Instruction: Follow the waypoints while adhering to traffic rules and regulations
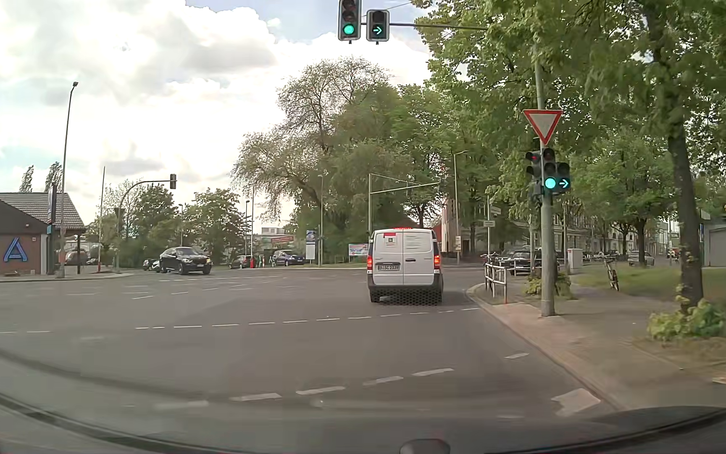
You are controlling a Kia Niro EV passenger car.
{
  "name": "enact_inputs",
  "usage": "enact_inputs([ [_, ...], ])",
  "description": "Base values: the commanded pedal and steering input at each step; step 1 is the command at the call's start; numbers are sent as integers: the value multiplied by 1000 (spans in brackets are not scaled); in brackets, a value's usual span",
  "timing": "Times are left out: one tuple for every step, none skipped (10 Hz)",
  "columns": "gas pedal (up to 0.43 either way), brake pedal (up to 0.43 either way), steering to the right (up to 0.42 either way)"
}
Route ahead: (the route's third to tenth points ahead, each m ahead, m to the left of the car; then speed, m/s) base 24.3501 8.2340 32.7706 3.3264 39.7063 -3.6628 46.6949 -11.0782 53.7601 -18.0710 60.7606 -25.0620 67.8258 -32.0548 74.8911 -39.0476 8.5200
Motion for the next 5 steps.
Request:
enact_inputs([
  [0,18,-8],
  [0,18,-4],
  [0,18,0],
  [0,18,3],
  [0,30,8],
])
